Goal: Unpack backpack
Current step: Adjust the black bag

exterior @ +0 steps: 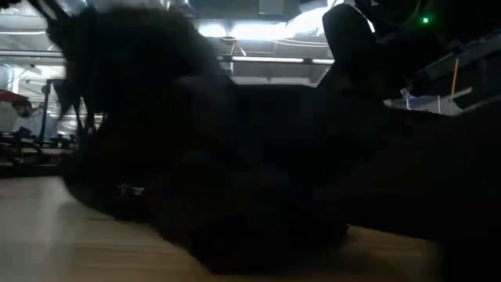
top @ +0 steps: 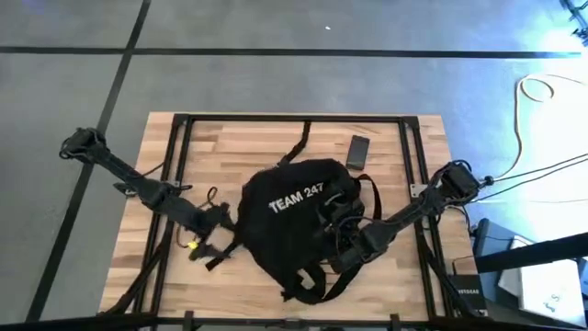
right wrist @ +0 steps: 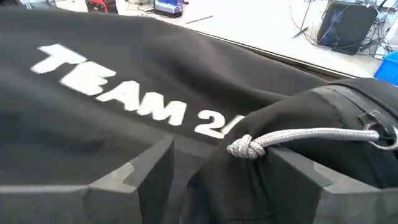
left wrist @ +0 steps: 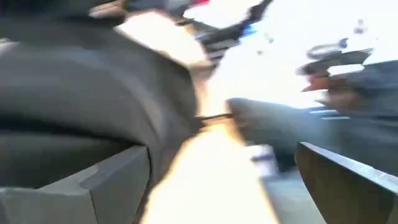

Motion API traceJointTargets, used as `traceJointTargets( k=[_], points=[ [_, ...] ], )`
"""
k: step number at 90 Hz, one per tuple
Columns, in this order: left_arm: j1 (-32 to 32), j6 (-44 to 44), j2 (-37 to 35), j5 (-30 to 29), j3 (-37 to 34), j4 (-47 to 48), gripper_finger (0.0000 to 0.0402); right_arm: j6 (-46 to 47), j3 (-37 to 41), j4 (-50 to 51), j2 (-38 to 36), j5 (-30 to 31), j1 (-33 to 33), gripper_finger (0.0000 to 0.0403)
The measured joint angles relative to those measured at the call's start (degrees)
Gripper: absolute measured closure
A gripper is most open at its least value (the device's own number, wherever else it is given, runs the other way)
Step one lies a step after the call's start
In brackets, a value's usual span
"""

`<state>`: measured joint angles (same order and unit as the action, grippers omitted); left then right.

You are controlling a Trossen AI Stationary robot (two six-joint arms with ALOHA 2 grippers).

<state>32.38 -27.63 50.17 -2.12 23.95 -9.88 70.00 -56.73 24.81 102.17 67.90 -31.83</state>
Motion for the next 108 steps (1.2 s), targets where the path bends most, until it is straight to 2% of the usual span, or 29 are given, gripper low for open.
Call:
traceJointTargets(
  k=[7, 15, 26, 34, 42, 51, 68, 76, 85, 97, 108],
  points=[
    [2.4, 0.1, 0.0, 4.2, 0.0, -9.1, 0.0027, -0.1, 0.0, -0.4, 0.0, 0.5, 0.0, 0.0197],
    [5.2, 4.7, 1.0, 4.5, 0.1, -18.3, 0.0027, -3.0, 0.0, -2.7, 0.0, 1.5, 0.0, 0.0197],
    [7.0, 14.4, 2.7, 1.8, 0.1, -23.6, 0.0027, -10.9, 0.0, -9.7, 0.0, 1.5, 0.0, 0.0197],
    [6.9, 20.7, 3.5, -2.4, 0.1, -25.7, 0.0027, -15.3, 0.0, -14.7, 0.0, 1.5, 0.4, 0.0197],
    [6.9, 23.4, 5.6, -6.6, 0.1, -28.0, 0.0027, -17.9, 0.0, -17.7, 0.0, 1.2, 1.0, 0.0197],
    [6.3, 25.1, 10.1, -8.5, 0.1, -27.2, 0.0027, -19.5, 0.0, -19.0, 0.0, -0.6, 1.9, 0.0197],
    [3.5, 23.2, 21.3, -11.8, 0.4, -26.7, 0.0027, -19.8, 0.0, -19.0, -0.1, -5.7, 2.3, 0.0197],
    [2.0, 19.4, 25.0, -14.1, 1.5, -26.8, 0.0027, -21.7, 0.0, -18.9, -0.4, -9.3, 2.3, 0.0197],
    [0.2, 15.3, 27.4, -14.9, 2.0, -26.6, 0.0027, -26.3, 0.0, -18.6, -1.9, -14.5, 1.1, 0.0197],
    [-2.2, 9.4, 28.7, -15.1, 2.0, -21.8, 0.0027, -29.8, 0.0, -15.9, -4.1, -15.4, -2.7, 0.0197],
    [-4.3, 6.1, 29.2, -18.1, 2.0, -15.7, 0.0027, -30.2, 0.0, -8.1, -6.4, -16.0, -5.9, 0.0197]
  ],
)
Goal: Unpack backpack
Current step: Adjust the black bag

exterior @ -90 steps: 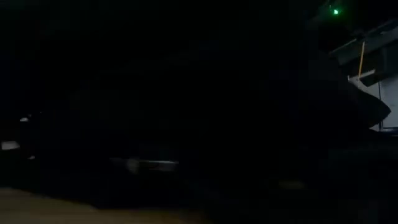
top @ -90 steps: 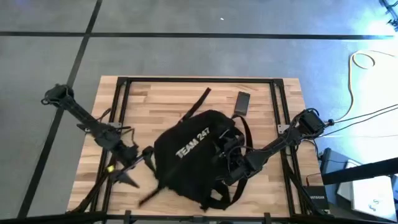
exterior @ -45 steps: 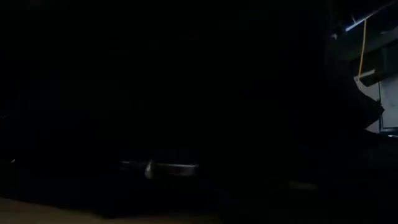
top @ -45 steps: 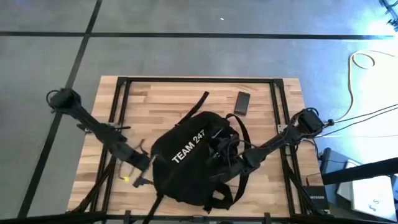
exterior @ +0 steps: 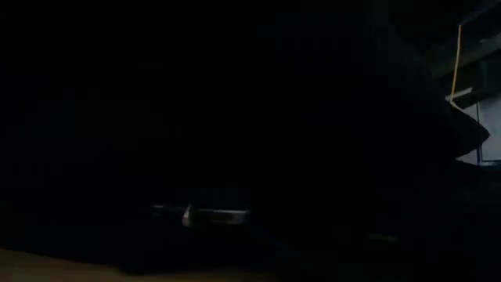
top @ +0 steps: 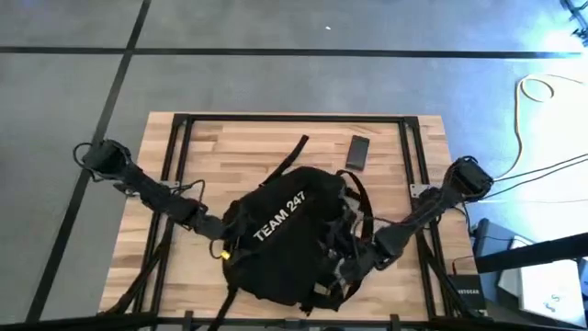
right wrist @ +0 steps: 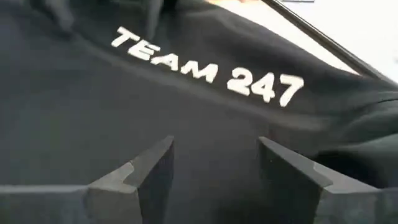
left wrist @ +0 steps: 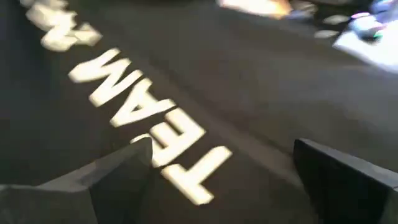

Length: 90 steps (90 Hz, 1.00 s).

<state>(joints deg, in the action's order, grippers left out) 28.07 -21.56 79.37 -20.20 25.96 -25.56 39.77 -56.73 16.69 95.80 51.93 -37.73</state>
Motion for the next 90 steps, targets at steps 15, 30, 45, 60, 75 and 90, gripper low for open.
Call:
traceJointTargets(
  k=[15, 30, 45, 60, 75, 90],
  points=[
    [-2.3, -3.1, 0.0, -1.5, 0.0, 5.4, 0.0027, 5.5, 0.0, 12.7, -3.7, -8.4, -4.6, 0.0197],
    [-4.2, -3.2, 0.0, -3.8, 0.0, 5.9, 0.0027, 0.2, 0.0, 8.5, -3.7, -22.6, -7.6, 0.0197],
    [-6.2, -2.3, 0.0, -5.6, 0.0, 6.5, 0.0027, -19.6, 0.0, -5.1, -0.3, -25.1, -8.5, 0.0197],
    [-7.1, -3.6, 0.0, -5.9, 0.0, 6.5, 0.0027, -28.2, 0.0, -7.3, 2.2, -20.2, -6.8, 0.0197],
    [-7.1, -3.6, 0.0, -5.9, 0.0, 6.6, 0.0027, -28.9, 0.0, -6.2, 4.0, -18.9, -4.9, 0.0197],
    [-7.1, -4.7, 0.0, -5.9, 0.0, 7.0, 0.0027, -31.3, 0.0, -5.8, 5.3, -20.0, -3.9, 0.0197]
  ],
)
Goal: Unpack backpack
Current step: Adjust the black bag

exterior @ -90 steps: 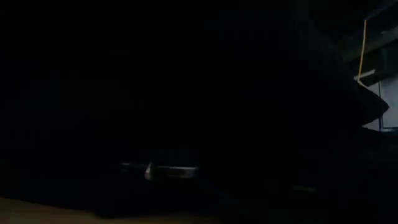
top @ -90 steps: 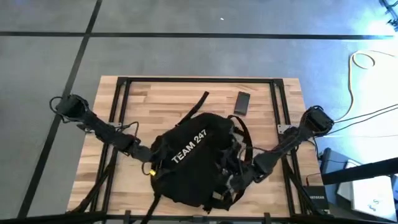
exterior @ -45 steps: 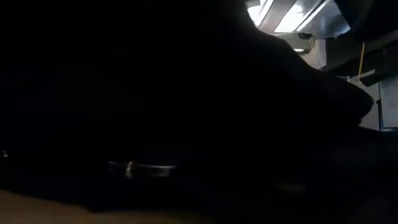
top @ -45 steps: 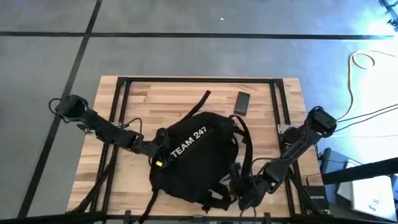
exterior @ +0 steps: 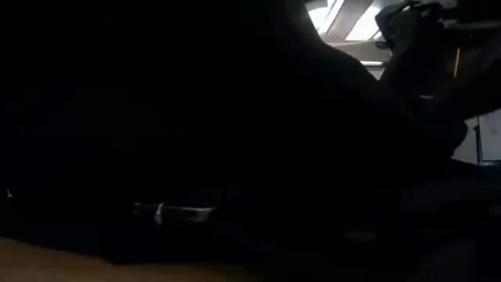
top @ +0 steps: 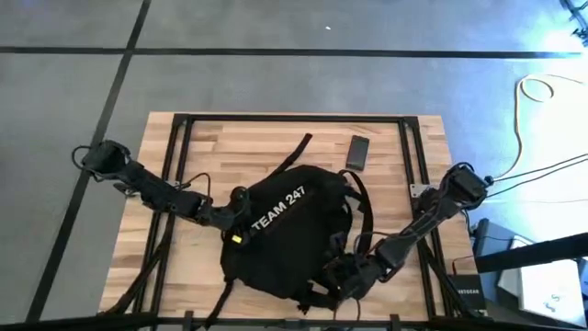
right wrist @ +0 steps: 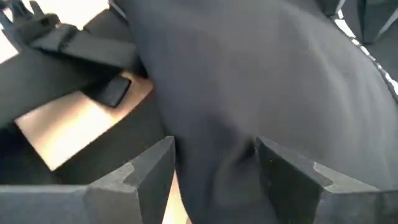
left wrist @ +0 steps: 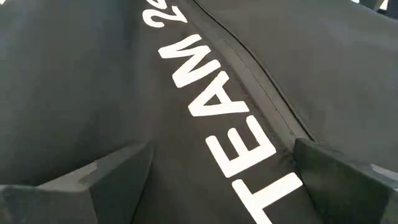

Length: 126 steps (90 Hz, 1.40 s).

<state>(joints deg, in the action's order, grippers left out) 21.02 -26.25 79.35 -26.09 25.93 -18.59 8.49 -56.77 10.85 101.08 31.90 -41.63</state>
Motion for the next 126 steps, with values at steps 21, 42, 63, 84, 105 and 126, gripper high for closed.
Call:
traceJointTargets(
  k=[21, 42, 63, 84, 105, 126],
  points=[
    [0.0, 0.8, 0.0, 0.0, 0.0, 0.1, 0.0027, 0.0, 0.0, -0.3, 0.1, -1.1, 1.0, 0.0197],
    [0.0, 1.0, 0.0, 0.2, 0.0, 0.1, 0.0027, 1.5, 0.0, -0.3, 0.1, -3.0, 1.2, 0.0197],
    [0.0, 2.0, 0.0, 0.3, 0.0, 0.0, 0.0027, 2.2, 0.0, -0.3, 0.1, -4.5, 1.2, 0.0197],
    [0.0, 2.2, 0.0, 0.3, 0.0, 0.1, 0.0027, 2.4, 0.0, -0.4, 0.1, -4.5, 1.2, 0.0197],
    [0.0, 2.2, 0.0, 0.3, 0.0, 0.0, 0.0027, 2.4, 0.0, -0.4, 0.1, -4.5, 1.2, 0.0197],
    [0.0, 2.2, 0.0, 0.3, 0.0, 0.0, 0.0027, 2.4, 0.0, -0.5, 0.1, -4.5, 1.2, 0.0197]
  ],
)
